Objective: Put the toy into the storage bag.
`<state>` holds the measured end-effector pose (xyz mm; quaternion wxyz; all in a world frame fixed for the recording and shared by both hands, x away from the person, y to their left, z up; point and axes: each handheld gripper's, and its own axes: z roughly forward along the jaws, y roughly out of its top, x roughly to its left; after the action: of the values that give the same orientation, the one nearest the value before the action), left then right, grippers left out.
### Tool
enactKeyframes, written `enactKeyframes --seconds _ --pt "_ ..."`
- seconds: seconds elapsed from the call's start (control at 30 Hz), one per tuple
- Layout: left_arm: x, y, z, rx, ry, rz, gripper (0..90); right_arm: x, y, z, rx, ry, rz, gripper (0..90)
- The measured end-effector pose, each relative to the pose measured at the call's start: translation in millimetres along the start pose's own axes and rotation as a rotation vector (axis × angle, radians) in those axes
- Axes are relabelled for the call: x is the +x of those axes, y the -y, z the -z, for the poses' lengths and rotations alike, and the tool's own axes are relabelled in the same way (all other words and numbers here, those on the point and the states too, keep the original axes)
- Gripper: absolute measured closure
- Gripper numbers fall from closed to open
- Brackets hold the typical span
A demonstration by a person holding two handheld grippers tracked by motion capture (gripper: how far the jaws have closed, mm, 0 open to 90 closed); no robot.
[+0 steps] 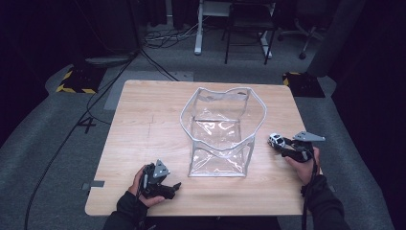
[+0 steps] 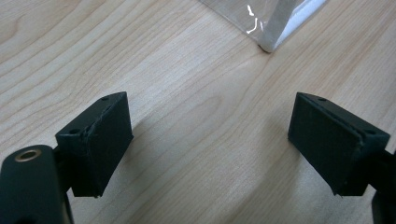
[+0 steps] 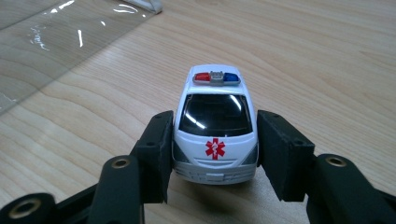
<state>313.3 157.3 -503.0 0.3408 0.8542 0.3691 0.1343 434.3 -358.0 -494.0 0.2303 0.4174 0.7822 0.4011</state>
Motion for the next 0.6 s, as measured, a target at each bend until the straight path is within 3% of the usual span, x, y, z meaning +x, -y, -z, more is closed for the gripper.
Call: enactKeyframes --seconds 0.2,0.4,0.6 --pt "0.1 -0.1 0.0 0.001 0.001 0.001 13.8 3.6 -5.0 6.9 -0.028 0.005 0.029 48.6" --pt "0.1 0.0 0.0 0.001 0.001 0.0 13.8 7.5 -10.7 13.7 -0.062 -0.005 0.023 48.6" --pt "-0.1 0.0 0.0 0.0 -0.001 0.0 13.8 10.3 -13.1 17.7 -0.053 -0.009 0.047 48.7"
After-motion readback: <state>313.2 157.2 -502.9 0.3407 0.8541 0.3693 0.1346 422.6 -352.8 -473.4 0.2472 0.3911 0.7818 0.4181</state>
